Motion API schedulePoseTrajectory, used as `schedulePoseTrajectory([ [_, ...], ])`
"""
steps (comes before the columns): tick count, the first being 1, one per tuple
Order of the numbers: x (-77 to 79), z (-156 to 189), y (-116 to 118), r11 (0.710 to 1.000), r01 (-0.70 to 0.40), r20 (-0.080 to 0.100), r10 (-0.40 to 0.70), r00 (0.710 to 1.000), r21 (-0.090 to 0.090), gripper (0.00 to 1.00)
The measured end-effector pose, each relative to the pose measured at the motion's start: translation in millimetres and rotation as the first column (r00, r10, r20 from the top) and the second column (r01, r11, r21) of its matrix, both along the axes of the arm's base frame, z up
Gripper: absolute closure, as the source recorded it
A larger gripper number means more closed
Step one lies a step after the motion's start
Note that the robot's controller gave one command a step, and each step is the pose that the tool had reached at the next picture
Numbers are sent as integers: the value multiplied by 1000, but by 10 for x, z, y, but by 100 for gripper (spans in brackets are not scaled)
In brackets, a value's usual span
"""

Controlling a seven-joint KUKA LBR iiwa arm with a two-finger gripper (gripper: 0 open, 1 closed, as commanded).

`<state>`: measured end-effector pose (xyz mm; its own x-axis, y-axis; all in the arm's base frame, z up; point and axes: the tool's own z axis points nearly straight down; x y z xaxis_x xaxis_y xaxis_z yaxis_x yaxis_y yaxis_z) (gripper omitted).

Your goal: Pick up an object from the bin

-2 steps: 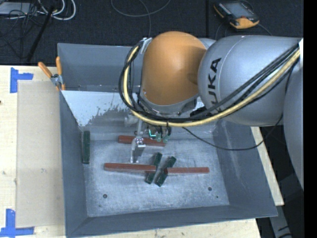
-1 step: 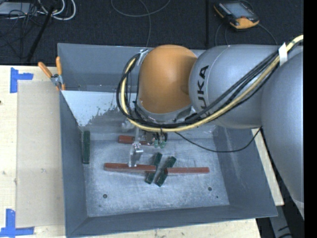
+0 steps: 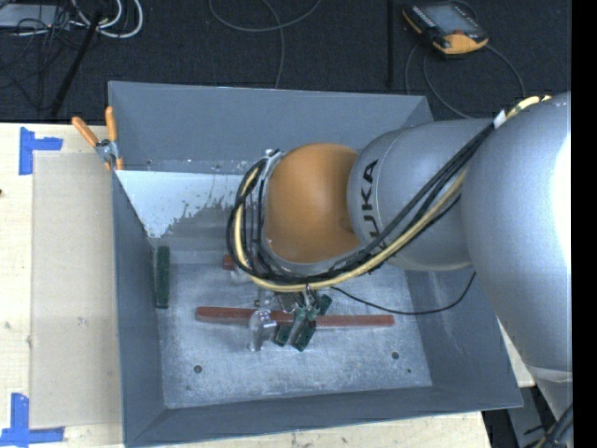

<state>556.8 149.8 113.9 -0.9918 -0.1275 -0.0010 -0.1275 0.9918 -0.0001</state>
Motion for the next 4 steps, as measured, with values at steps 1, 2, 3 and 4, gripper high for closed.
schedulePoseTrajectory([
  [1,471,-380,-242,990,-142,8,142,990,3,100],
  [2,472,-380,-242,990,-141,8,141,990,4,100],
  [3,367,850,-208,985,-171,1,171,985,1,100],
  [4,367,849,-214,986,-170,0,170,986,1,100],
])
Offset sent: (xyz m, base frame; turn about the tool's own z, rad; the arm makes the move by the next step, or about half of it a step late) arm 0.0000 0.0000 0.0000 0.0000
